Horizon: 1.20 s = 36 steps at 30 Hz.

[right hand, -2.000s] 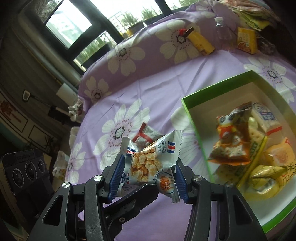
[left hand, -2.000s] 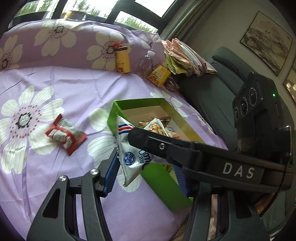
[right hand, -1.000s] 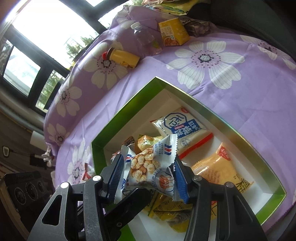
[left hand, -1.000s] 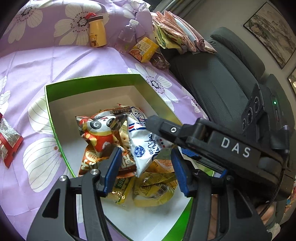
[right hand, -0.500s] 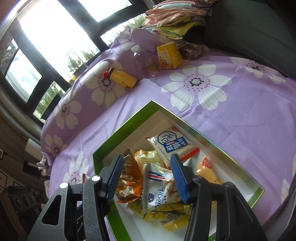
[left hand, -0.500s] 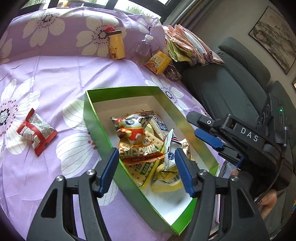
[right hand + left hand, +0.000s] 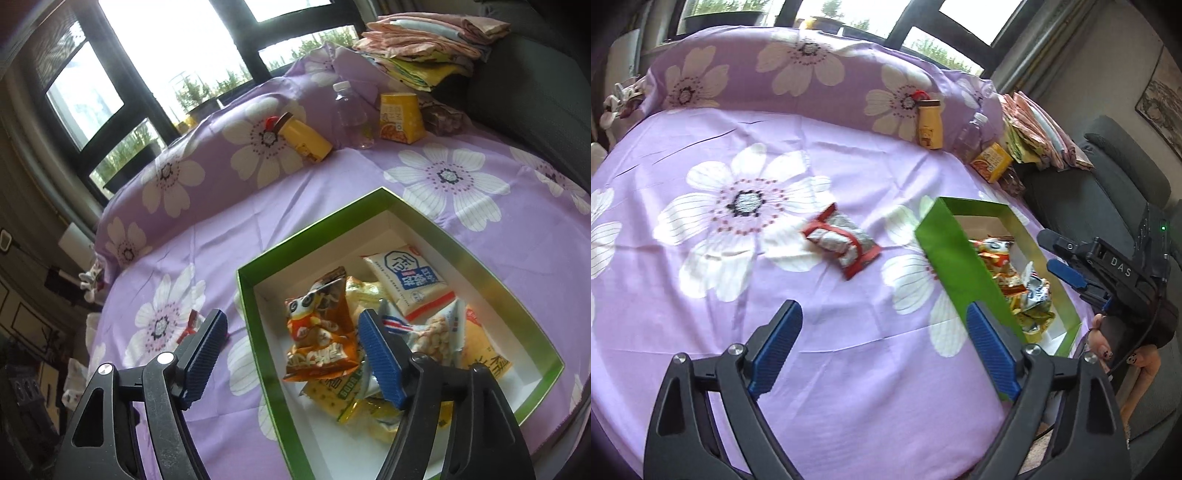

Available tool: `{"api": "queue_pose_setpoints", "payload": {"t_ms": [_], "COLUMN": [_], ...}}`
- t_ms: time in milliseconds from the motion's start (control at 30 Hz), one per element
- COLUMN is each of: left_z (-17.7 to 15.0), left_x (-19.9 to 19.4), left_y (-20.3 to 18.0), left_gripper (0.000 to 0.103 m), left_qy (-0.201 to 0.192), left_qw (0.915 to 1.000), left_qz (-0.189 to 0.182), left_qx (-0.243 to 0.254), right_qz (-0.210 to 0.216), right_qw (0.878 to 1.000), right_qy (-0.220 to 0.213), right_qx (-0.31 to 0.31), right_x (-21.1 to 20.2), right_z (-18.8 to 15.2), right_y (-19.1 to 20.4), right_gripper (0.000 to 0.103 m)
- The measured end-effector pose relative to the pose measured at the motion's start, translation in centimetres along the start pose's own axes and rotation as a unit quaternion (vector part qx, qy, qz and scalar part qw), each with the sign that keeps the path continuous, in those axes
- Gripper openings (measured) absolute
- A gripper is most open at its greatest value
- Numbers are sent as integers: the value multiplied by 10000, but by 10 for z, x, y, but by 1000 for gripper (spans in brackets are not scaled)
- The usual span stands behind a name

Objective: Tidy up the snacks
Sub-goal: 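Move the right gripper back to the red-and-white wafer packet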

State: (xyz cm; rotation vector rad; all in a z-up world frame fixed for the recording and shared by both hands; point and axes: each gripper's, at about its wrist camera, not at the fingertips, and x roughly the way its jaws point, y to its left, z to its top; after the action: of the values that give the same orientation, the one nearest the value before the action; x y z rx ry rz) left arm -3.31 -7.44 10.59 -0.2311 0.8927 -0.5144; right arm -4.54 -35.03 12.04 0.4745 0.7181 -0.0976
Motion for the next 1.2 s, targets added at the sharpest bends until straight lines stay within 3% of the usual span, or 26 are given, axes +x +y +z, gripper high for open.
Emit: {"api": "queue_pose_setpoints", "payload": {"t_ms": [167,267,367,433,500,700,767,833,867,1000,1100,1200], "left_z": [-11,-19,-23,-21,-19,-19,-20,-20,-19,-18,-19,-19], "left_x": [-9,-8,-6,-9,-11,-8,-7,-6,-7,-9,-7,-8], "left_y": [57,98,131,141,146,144,145,147,148,148,149,149], "left_gripper": [91,91,91,91,91,98,99,99,99,100,100,100], "left_qy": [56,51,100,51,-6,171,264,280,269,230,318,311], "left_qw": [9985,9966,9893,9867,9846,9853,9869,9868,9865,9858,9860,9862], "left_qz": [458,412,695,821,872,1024,862,757,750,787,638,628], "left_qx": [-291,-709,-1278,-1402,-1512,-1354,-1335,-1407,-1430,-1469,-1508,-1500], "right_qz": [102,105,265,427,504,17,-420,-992,-1081,-898,-740,-561], "right_qw": [9990,9985,9969,9941,9914,9733,9599,9462,9396,9252,9268,9336], "right_qy": [102,216,459,658,870,1492,1765,1702,1676,2056,2262,2193], "right_qx": [-412,-500,-577,-748,-841,-1743,-2139,-2568,-2783,-3060,-2904,-2776], "right_x": [12,21,32,42,55,114,139,156,163,190,207,210], "right_z": [-11,-20,-30,-34,-38,-48,-47,-45,-45,-42,-40,-39], "right_y": [31,46,62,78,95,148,157,165,169,172,169,167], "right_gripper": [80,80,80,80,80,80,80,80,80,80,80,78]}}
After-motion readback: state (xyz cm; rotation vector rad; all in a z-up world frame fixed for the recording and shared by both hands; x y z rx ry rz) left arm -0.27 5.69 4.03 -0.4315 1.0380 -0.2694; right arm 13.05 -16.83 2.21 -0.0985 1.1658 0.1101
